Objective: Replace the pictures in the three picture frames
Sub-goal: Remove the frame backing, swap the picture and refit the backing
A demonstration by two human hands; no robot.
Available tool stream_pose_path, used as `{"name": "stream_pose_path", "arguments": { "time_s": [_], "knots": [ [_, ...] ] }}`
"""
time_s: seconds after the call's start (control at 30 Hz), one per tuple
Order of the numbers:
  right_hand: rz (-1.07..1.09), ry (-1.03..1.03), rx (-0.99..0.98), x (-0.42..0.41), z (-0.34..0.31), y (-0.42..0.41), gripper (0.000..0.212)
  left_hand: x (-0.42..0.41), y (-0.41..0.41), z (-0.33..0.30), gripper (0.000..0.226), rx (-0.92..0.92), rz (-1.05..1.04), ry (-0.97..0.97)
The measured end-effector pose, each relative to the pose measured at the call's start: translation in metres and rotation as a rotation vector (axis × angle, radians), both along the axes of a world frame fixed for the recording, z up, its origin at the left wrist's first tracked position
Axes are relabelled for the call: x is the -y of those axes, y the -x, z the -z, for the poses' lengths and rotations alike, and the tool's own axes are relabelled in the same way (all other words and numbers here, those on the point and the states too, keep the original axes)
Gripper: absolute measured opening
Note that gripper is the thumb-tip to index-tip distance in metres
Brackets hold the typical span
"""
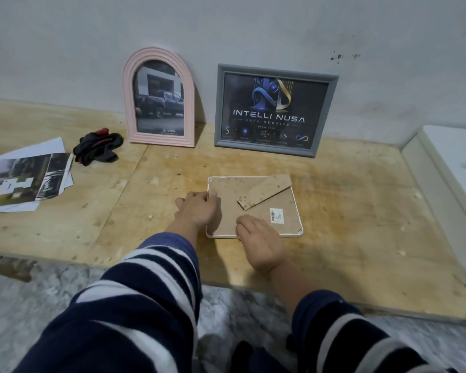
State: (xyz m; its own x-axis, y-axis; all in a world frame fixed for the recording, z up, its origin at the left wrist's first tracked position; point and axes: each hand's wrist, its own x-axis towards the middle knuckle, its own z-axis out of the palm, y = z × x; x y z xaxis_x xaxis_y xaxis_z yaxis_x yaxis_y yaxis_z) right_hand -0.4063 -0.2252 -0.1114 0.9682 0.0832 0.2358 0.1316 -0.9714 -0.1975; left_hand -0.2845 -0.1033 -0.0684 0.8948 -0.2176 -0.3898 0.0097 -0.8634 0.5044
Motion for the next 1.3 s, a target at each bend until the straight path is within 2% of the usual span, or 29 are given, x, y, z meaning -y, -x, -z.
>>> {"name": "stream_pose_path", "arguments": {
  "time_s": [0.1,0.17,0.23,0.3,0.4,0.57,0.67,0.73,0.83,1.0,1.1,1.3],
  "knots": [
    [0.054,-0.026,0.038,0.002,-0.015,-0.001,0.031,0.004,-0.003,-0.006,0.061,-0.071,-0.063,0.061],
    [0.069,-0.039,0.052,0.004,-0.028,-0.004,0.027,0.015,-0.003,-0.016,0.061,-0.165,-0.132,0.182],
    [0.078,-0.085,0.058,0.006,-0.046,-0.006,0.023,0.026,-0.005,-0.028,0.046,-0.192,-0.22,0.252],
    [0.095,-0.127,0.065,0.01,-0.06,-0.007,0.019,0.03,-0.01,-0.037,0.023,-0.14,-0.262,0.205],
    [0.099,-0.152,0.051,0.016,-0.071,-0.004,0.013,0.032,-0.023,-0.042,0.023,-0.156,-0.307,0.242],
    [0.132,-0.094,0.053,0.026,-0.07,-0.002,0.026,0.037,-0.026,-0.051,0.02,-0.184,-0.408,0.357],
    [0.19,-0.06,0.132,0.029,-0.076,-0.011,0.024,0.04,-0.027,-0.056,0.013,-0.23,-0.453,0.517],
    [0.219,-0.093,0.253,0.036,-0.086,-0.019,0.026,0.043,-0.03,-0.059,0.019,-0.258,-0.483,0.677],
    [0.304,-0.326,0.317,0.042,-0.113,-0.032,0.025,0.045,-0.032,-0.065,0.035,-0.263,-0.498,0.76],
    [0.491,-0.807,0.276,0.058,-0.15,-0.052,0.02,0.045,-0.029,-0.062,0.056,-0.236,-0.39,0.689],
    [0.556,-1.051,0.22,0.069,-0.151,-0.058,0.02,0.047,-0.022,-0.067,0.043,-0.226,-0.271,0.711],
    [0.775,-1.225,0.113,0.083,-0.113,-0.06,0.029,0.049,-0.036,-0.046,0.038,-0.141,-0.264,0.609]
  ]
}}
